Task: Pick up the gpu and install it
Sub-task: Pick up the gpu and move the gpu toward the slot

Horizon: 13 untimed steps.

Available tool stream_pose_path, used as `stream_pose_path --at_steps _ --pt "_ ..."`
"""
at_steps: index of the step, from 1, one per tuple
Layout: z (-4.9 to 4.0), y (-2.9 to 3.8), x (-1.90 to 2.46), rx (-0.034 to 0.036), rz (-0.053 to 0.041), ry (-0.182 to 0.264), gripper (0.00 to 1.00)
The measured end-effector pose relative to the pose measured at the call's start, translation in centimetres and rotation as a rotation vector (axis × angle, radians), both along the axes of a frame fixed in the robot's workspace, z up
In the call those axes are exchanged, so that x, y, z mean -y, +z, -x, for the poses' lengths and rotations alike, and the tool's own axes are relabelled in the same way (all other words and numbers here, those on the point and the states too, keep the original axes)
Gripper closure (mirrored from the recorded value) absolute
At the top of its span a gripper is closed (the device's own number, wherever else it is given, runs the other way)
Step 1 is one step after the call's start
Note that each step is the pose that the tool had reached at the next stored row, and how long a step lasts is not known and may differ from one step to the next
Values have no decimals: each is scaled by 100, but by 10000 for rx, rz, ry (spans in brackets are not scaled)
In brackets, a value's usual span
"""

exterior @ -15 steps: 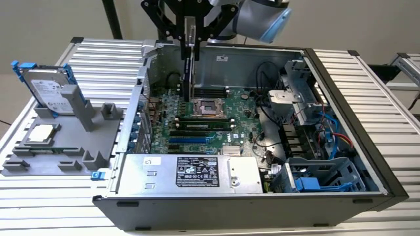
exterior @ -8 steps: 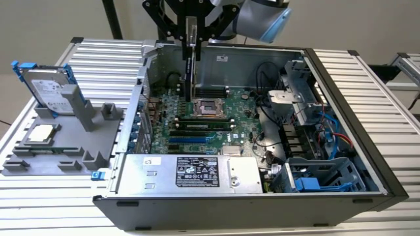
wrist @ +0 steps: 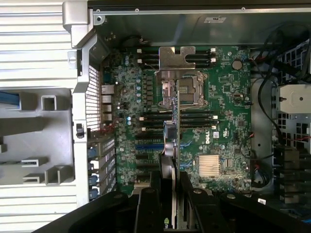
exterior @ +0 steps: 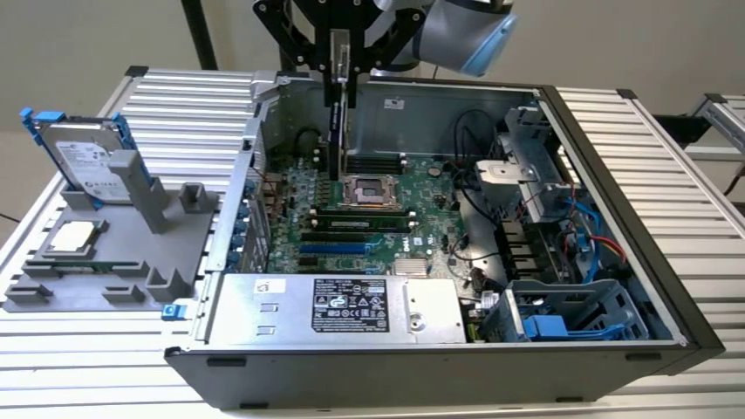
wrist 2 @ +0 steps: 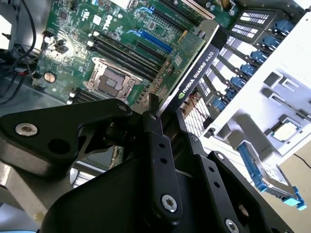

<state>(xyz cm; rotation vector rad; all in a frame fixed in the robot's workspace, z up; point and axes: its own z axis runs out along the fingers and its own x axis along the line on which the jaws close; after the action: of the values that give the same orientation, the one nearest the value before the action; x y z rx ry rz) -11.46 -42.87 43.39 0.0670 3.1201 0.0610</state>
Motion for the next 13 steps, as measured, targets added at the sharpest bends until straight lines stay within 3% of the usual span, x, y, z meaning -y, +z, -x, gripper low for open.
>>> stream_pose_path --at_steps 13 --pt "-70 0 0 0 -1 0 100"
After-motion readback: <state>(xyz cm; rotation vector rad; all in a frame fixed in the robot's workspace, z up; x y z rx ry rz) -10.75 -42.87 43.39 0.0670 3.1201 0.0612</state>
